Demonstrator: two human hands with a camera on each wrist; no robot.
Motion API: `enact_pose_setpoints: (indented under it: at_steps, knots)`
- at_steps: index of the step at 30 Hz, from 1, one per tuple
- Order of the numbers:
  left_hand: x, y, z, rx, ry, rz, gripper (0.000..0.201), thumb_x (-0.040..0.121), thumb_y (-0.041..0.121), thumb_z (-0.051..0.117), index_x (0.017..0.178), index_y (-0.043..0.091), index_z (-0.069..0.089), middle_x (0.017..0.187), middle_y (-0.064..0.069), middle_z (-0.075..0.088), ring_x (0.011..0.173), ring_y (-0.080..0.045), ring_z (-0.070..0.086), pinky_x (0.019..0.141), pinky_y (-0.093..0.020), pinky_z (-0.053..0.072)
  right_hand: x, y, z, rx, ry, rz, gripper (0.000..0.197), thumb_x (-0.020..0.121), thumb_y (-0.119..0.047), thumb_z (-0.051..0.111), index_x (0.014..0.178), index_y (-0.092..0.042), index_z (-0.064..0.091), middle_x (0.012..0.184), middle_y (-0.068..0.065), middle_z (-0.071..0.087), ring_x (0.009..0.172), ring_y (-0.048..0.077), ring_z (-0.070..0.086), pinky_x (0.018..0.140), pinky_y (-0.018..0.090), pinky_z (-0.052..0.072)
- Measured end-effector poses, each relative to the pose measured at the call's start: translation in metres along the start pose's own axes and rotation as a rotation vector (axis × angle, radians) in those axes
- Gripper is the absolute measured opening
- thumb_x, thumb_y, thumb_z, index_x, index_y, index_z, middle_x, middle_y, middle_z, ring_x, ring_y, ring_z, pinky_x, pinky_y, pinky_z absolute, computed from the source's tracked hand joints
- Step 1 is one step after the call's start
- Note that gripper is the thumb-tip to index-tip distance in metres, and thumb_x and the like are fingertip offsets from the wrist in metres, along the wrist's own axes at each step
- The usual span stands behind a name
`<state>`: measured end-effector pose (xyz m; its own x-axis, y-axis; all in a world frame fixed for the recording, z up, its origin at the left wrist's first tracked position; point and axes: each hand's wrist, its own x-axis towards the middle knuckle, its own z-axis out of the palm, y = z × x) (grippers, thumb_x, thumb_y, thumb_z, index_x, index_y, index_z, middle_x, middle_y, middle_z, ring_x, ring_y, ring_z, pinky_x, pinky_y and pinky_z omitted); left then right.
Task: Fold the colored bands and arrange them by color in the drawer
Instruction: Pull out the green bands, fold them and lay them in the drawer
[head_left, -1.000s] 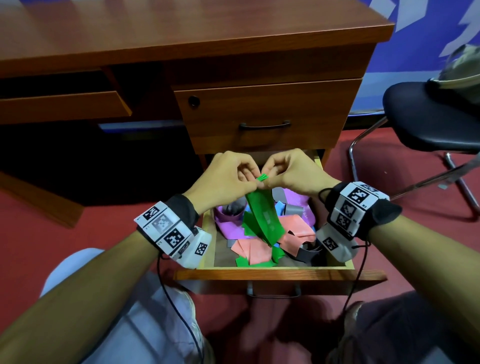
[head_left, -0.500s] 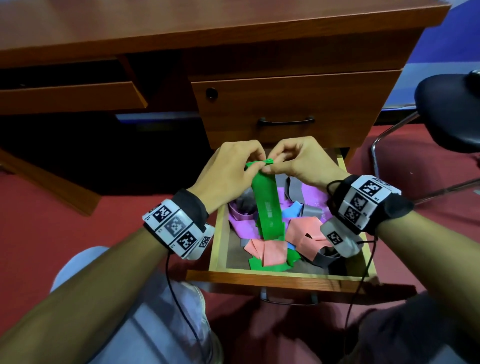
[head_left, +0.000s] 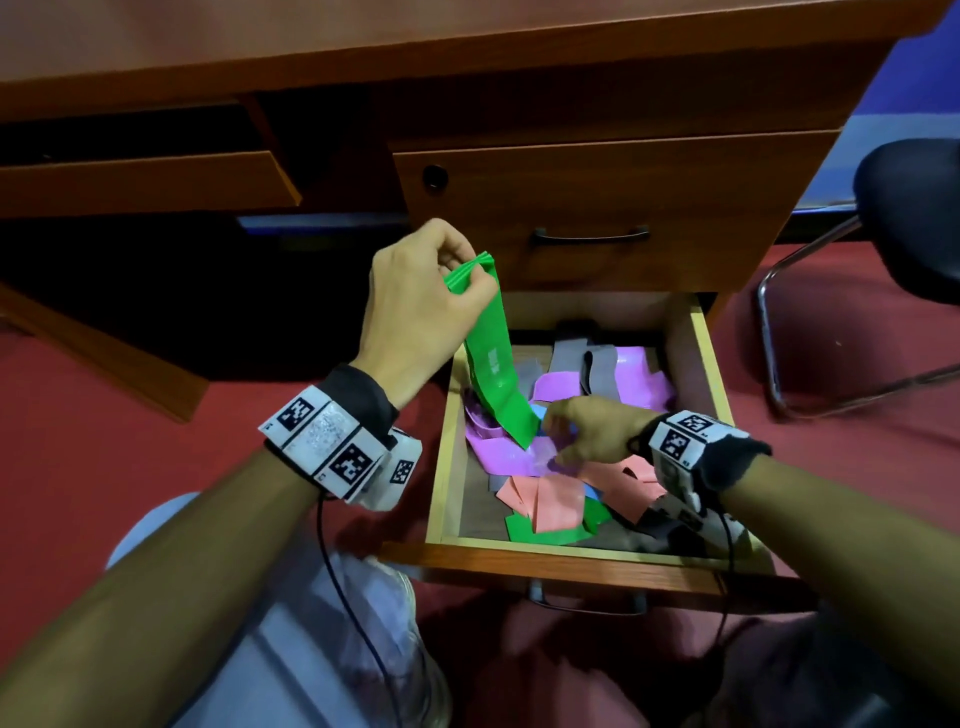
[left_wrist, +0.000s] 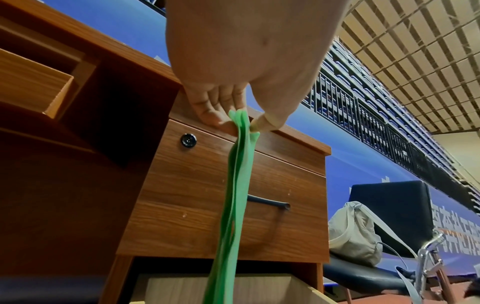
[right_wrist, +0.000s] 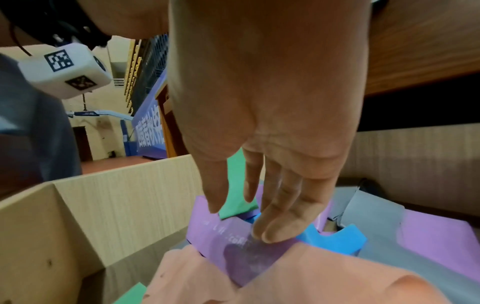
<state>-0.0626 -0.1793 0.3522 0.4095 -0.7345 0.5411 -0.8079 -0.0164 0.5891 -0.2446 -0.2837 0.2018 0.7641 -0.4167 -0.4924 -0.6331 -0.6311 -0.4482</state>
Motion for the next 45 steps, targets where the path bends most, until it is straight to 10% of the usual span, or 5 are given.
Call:
enact_pose_setpoints:
  at_steps: [5,9,18,30,45]
  knots:
    - [0.003,-0.002,-0.007,-0.069,0.183,0.022,0.009,0.084,0.017,0.066,0.091,0.012,0.065,0.084,0.004,0.067,0.064,-0.001,0.054,0.061,-0.015,0.041,0.007,-0.002,0.003,-0.072,0.062,0.007,0.059,0.081,-0.026,0.077,0.134,-0.016,0.053,0.123,0.005,0.056,0.109,0.026,0.059,0.089,0.032,0.05]
    - [0.001,-0.001,-0.008,-0.101,0.201,0.03,0.009,0.085,0.015,0.066,0.092,0.01,0.064,0.084,0.004,0.065,0.062,0.0,0.052,0.061,-0.01,0.036,0.009,-0.001,0.003,-0.085,0.069,0.002,0.026,0.075,-0.021,0.077,0.098,-0.02,0.067,0.095,-0.001,0.066,0.085,0.02,0.063,0.072,0.031,0.055]
    - [-0.016,-0.004,0.024,-0.07,-0.347,-0.086,0.006,0.077,0.024,0.07,0.077,0.02,0.065,0.07,0.005,0.067,0.063,-0.01,0.064,0.064,-0.037,0.06,-0.016,0.007,0.012,0.018,-0.436,-0.006,0.022,0.077,0.002,0.073,0.096,-0.007,0.079,0.068,-0.015,0.073,0.061,-0.005,0.065,0.066,0.02,0.056]
    - [-0.025,0.007,0.044,0.009,-0.461,-0.069,0.005,0.076,0.02,0.069,0.075,0.021,0.064,0.068,0.007,0.066,0.067,-0.012,0.065,0.068,-0.038,0.06,-0.018,0.025,0.041,-0.574,-0.075,-0.068,0.045,0.069,-0.044,0.074,0.108,-0.036,0.056,0.096,-0.011,0.065,0.09,0.019,0.062,0.071,0.03,0.051]
    - [-0.014,0.004,0.046,-0.008,-0.361,-0.167,0.008,0.072,0.029,0.067,0.074,0.022,0.064,0.064,0.007,0.067,0.064,-0.008,0.066,0.069,-0.036,0.06,-0.043,0.0,-0.059,0.928,0.427,-0.123,0.007,0.076,-0.009,0.056,0.077,-0.015,0.052,0.066,0.006,0.055,0.062,0.02,0.053,0.054,0.028,0.044]
